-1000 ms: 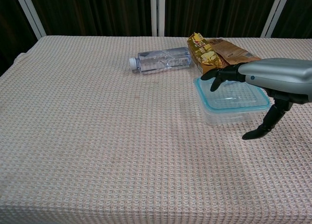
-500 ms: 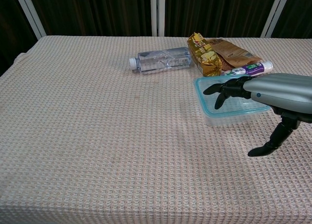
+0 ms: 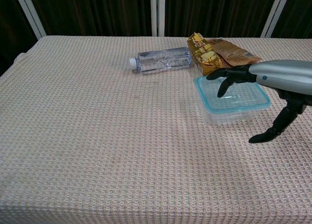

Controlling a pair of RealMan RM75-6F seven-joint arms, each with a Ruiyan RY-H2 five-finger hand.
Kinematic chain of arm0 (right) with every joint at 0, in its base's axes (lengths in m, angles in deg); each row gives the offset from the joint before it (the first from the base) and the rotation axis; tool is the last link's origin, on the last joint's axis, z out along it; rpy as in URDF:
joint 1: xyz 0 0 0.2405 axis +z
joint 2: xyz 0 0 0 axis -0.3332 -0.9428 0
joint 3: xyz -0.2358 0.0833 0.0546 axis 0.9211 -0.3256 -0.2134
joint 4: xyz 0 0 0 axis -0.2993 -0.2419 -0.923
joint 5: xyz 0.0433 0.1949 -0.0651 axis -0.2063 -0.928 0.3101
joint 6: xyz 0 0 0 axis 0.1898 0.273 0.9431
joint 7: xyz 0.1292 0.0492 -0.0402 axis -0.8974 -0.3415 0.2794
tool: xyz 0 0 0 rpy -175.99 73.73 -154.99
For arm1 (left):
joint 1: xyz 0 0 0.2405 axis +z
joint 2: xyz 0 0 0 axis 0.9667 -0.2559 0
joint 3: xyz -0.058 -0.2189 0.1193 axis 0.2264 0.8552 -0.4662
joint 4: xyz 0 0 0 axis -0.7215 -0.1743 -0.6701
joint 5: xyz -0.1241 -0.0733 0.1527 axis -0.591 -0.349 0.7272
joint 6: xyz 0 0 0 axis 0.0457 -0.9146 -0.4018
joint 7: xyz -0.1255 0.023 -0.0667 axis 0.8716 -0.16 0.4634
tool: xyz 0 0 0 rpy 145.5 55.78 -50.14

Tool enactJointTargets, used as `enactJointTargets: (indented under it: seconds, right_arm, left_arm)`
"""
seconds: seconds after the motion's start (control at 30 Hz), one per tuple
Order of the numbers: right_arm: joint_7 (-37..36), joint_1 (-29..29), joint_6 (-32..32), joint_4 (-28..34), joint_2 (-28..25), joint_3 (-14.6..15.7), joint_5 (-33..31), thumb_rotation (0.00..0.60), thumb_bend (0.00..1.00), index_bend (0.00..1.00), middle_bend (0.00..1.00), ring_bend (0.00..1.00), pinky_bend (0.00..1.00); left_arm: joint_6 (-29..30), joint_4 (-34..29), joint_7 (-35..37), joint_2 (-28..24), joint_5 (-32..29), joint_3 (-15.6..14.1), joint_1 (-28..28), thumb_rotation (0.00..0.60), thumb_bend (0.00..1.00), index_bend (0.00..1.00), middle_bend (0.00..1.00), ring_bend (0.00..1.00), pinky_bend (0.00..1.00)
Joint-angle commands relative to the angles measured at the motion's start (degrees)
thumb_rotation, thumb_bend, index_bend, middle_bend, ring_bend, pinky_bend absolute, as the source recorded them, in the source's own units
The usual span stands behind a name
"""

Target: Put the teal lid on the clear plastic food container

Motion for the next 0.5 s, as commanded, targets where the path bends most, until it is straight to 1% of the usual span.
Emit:
enactJointTargets:
  seconds: [0.03, 0.17, 0.27, 0.5]
  right_arm:
    - [-0.5, 1.28, -1.14, 0.24, -1.06, -2.41, -2.06, 0.6, 0.0, 0.0, 0.21, 0.0, 0.0]
    - [1.5, 3.68, -3.96, -0.66, -0.41, -4.73, -6.72, 0.6, 0.0, 0.0, 0.2, 0.0, 0.0]
    - [3.42, 5.77, -6.42, -1.91, 0.8, -5.93, -10.79, 0.6, 0.0, 0.0, 0.19, 0.0, 0.0]
    - [7.62, 8.97, -8.79, -4.39, 3.4, -6.75, -18.66, 0.6, 0.0, 0.0, 0.19, 0.0, 0.0]
  left_arm:
    - [-0.15, -0.07, -0.07, 0.0, -0.01, 0.01, -0.1, 0.6, 0.01, 0.09, 0.03, 0.0, 0.0]
    - [-0.39, -0.25, -0.31, -0.07, -0.02, -0.01, -0.24, 0.6, 0.01, 0.09, 0.03, 0.0, 0.0]
    - [-0.65, -0.45, -0.37, -0.16, -0.24, -0.07, -0.27, 0.6, 0.01, 0.09, 0.03, 0.0, 0.0]
    - [-1.22, -0.69, -0.46, -0.39, -0.87, -0.09, -0.35, 0.6, 0.01, 0.09, 0.03, 0.0, 0.0]
